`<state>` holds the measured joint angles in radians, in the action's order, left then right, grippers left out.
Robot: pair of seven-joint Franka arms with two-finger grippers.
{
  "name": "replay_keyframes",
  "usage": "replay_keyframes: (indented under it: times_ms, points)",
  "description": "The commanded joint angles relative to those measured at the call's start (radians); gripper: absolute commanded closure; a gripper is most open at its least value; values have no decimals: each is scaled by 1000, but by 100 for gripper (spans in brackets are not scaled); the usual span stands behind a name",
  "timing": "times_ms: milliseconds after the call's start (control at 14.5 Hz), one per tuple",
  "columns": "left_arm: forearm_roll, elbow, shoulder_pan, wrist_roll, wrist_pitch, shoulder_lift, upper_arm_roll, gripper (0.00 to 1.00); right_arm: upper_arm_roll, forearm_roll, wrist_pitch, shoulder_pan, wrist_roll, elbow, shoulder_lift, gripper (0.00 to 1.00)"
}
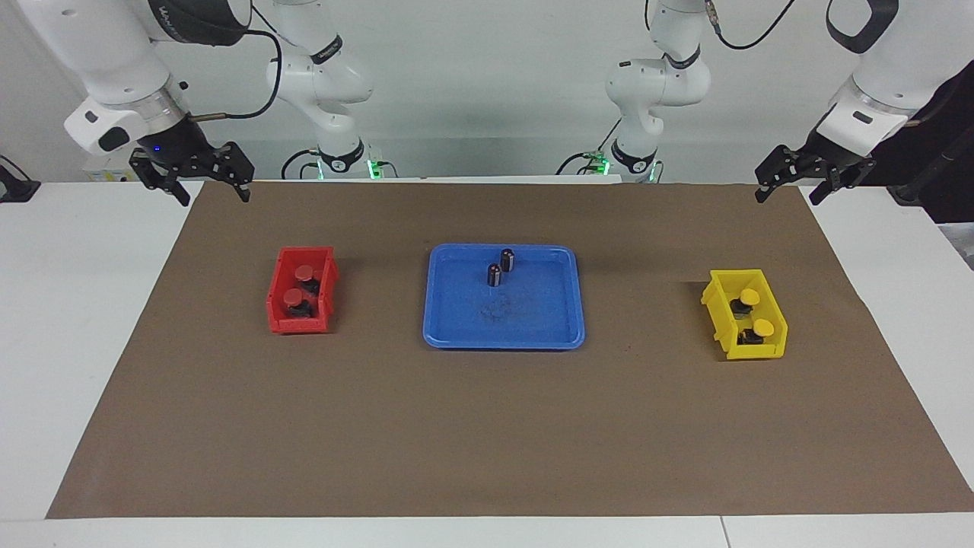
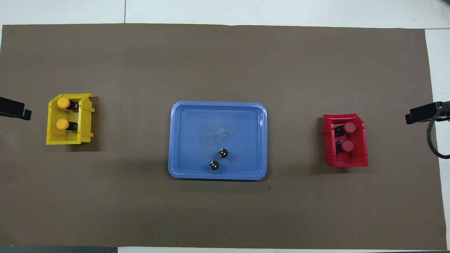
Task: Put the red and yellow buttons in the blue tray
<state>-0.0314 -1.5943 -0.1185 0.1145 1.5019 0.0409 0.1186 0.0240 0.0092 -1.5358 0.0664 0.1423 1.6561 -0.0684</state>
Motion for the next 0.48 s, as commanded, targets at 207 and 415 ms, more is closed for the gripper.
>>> replay_keyframes:
  times_ms: [207,415]
  points:
    - [54,-16,31,69,3,20,6,0,-15,-9,-15,19,-15,2,-7,0]
    - [47,-19,39,63,4,22,6,0,-15,-9,-29,26,-12,7,-8,0]
